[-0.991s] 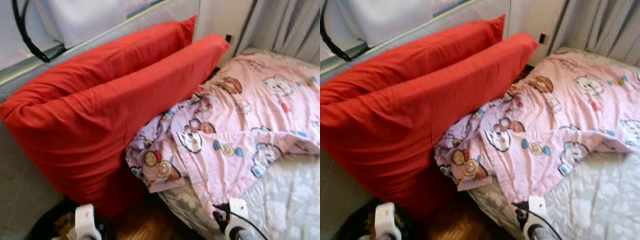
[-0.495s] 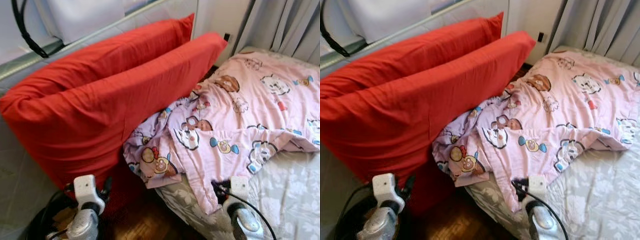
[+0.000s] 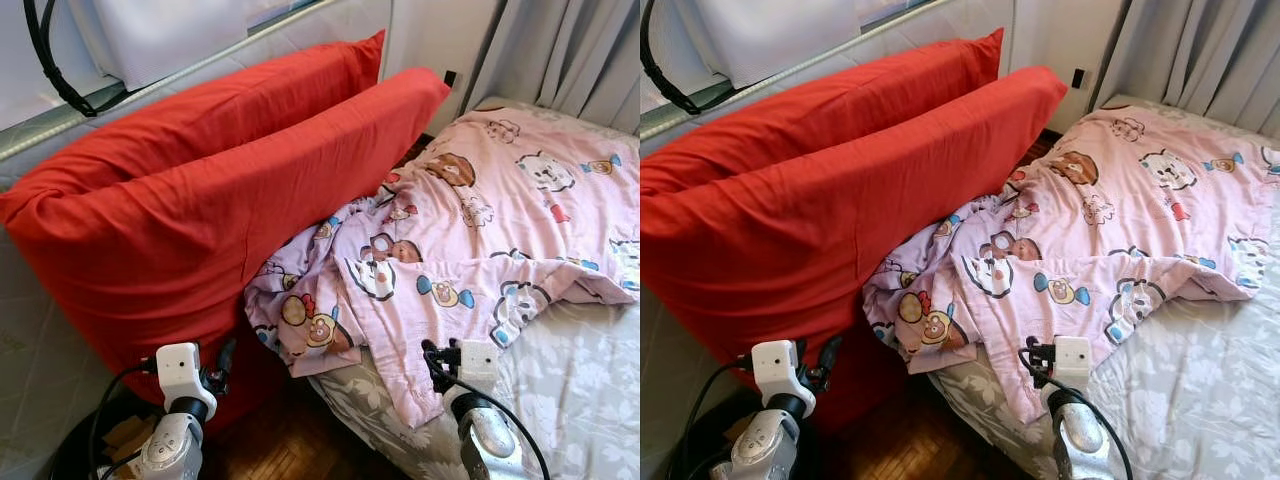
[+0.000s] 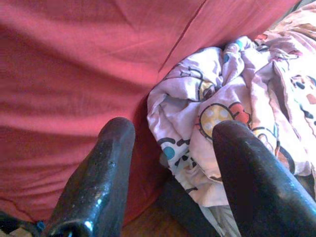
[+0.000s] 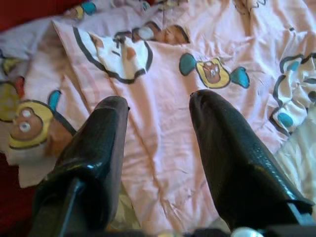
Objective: Clean up the room
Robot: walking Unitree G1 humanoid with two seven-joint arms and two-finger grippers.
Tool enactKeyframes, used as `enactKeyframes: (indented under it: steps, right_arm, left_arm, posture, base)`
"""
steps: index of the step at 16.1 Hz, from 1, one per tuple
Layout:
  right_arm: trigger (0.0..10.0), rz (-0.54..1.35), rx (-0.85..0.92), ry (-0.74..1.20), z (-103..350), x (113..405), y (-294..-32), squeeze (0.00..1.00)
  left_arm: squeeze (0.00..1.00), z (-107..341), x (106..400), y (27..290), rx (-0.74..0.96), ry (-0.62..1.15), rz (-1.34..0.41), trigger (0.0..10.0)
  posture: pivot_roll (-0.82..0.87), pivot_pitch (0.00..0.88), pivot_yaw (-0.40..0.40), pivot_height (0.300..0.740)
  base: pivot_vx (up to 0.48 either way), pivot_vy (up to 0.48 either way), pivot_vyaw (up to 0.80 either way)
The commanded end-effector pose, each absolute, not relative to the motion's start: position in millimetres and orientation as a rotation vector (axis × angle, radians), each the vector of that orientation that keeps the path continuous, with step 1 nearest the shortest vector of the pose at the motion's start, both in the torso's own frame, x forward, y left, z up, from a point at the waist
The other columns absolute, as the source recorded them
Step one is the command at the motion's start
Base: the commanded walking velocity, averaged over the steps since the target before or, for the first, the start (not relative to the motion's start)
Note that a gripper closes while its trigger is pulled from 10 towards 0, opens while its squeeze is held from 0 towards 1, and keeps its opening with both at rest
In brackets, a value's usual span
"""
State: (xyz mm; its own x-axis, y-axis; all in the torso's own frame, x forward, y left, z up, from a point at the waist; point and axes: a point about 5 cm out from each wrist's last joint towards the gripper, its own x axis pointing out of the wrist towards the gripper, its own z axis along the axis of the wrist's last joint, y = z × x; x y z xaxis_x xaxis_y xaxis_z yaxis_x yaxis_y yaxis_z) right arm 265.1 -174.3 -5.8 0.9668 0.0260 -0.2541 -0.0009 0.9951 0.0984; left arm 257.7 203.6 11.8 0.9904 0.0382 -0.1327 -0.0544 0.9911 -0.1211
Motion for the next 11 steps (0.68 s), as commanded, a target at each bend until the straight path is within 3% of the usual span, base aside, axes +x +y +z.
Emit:
enactKeyframes:
  steps: [1,11]
  right_arm:
    - [10.0,0.018,0.099,0.253,-6.0,263.3,-172.5,0.0]
    - [10.0,0.056,0.096,0.241,-0.2,266.7,-163.8,0.0]
  left_arm:
    - [0.0,6.6,253.8,207.1,-0.126,0.167,0.054,10.0]
    - [0.0,14.1,261.4,207.1,-0.153,0.143,0.065,10.0]
  posture:
    - [-0.03,0.081,0.013,0.7]
    - [-0.02,0.111,0.005,0.667]
  base:
    - [0.0,0.0,0.0]
    - [0.0,0.0,0.0]
